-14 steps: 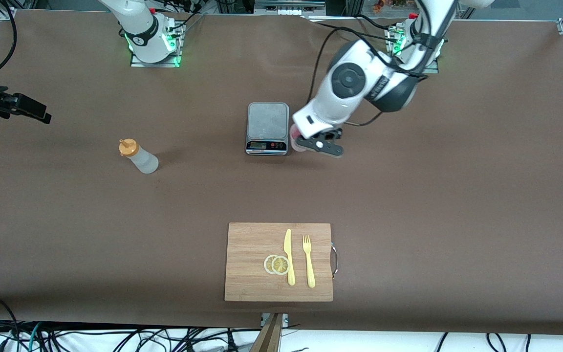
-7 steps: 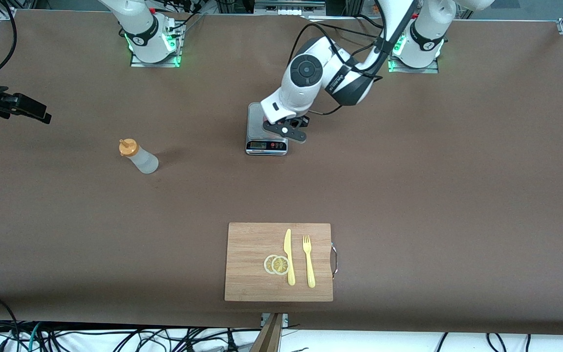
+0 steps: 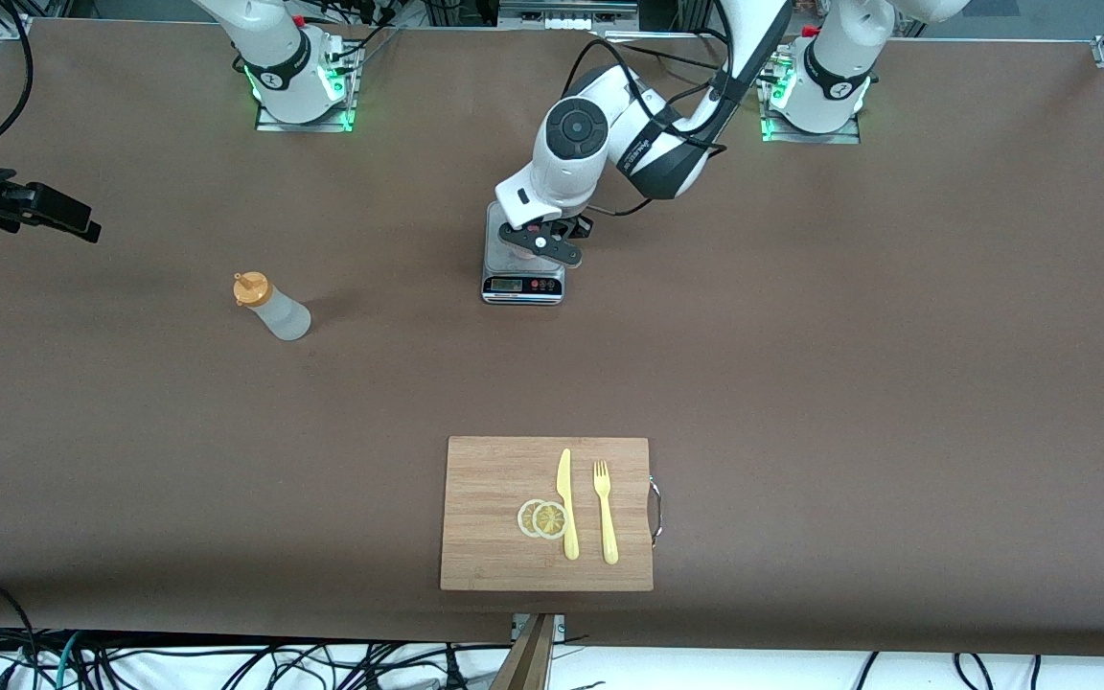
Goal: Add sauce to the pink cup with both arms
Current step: 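Open the left gripper and withdraw it from the cup, then reach the right gripper to the white squeeze bottle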
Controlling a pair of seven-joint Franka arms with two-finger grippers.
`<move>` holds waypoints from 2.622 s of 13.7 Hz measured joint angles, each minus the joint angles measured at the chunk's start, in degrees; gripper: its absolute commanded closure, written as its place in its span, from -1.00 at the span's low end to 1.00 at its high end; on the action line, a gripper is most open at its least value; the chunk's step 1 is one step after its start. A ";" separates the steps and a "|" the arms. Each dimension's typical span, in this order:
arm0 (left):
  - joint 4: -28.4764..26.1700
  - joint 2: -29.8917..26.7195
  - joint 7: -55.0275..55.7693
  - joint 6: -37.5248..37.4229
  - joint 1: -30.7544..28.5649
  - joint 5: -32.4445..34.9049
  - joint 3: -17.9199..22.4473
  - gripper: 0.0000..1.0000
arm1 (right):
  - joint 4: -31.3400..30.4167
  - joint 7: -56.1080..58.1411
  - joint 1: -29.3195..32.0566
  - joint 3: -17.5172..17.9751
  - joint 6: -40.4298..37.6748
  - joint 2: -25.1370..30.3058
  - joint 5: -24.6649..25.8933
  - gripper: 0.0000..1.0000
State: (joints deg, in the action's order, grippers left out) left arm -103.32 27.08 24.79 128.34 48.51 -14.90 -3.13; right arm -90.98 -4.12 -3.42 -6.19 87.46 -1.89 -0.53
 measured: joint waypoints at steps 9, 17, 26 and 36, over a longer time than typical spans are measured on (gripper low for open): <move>7.00 -1.28 0.12 -11.38 -1.07 -5.90 2.86 -1.00 | -0.04 0.39 0.00 0.05 -0.01 -0.20 -0.01 -1.00; 17.58 -15.04 -4.53 -34.49 -17.52 3.50 12.01 -1.00 | -0.38 30.41 0.97 -0.07 -0.01 -7.74 -2.87 -1.00; 17.54 -22.35 -17.90 -45.10 -42.82 9.62 9.93 -1.00 | -3.56 77.93 12.70 -0.61 0.01 -19.78 -23.10 -1.00; 16.01 -23.00 -22.16 -47.57 -48.58 14.36 0.56 -1.00 | -10.53 129.10 20.95 -0.76 0.69 -33.98 -49.05 -1.00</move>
State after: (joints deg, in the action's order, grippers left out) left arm -87.31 4.08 2.63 80.77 -0.07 -0.54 -2.57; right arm -101.51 124.98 17.53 -6.95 88.15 -35.87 -49.59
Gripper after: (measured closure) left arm 0.000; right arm 0.000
